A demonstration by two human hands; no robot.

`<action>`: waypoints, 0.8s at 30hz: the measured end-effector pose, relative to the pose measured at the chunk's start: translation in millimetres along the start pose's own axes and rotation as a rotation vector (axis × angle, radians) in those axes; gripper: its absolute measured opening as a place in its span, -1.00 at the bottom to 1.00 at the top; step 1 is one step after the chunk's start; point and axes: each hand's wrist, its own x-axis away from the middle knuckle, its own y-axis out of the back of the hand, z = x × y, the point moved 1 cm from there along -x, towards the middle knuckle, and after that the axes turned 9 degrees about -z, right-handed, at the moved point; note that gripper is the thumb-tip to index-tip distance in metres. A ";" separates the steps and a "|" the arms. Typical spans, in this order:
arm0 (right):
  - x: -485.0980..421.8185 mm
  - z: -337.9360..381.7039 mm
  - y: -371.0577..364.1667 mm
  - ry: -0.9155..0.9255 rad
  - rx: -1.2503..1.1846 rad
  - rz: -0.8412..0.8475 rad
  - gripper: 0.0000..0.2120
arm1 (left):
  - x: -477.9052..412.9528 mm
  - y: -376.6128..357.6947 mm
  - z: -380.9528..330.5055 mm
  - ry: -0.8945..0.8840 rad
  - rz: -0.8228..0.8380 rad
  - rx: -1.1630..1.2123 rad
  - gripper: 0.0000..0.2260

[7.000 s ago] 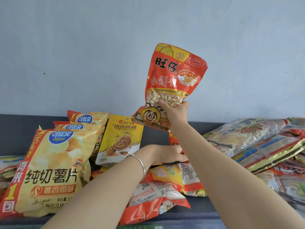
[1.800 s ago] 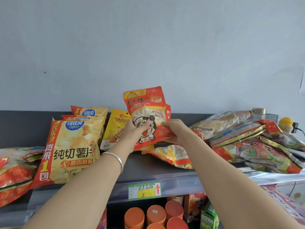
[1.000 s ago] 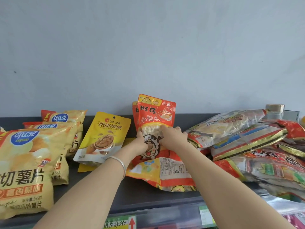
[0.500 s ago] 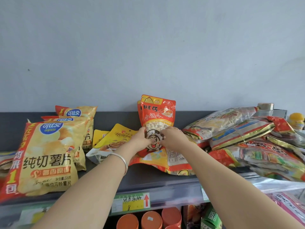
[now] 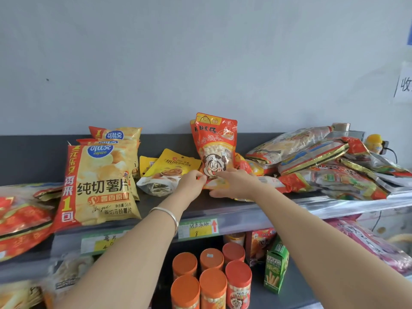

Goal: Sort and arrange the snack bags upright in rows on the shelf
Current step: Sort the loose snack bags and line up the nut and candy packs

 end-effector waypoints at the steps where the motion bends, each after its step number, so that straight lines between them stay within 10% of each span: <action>1: 2.0 0.4 -1.0 0.020 0.045 0.026 -0.24 | 2.8 1.4 0.5 0.009 -0.003 -0.003 -0.73; 14: -4.2 2.3 9.5 0.041 0.153 -0.152 -0.76 | -2.4 6.9 -24.9 -0.055 -0.201 0.080 -0.75; 24: -16.5 -18.7 51.1 -0.003 -0.064 -0.461 -0.73 | -11.0 -1.5 -42.1 0.128 -0.464 0.615 -0.52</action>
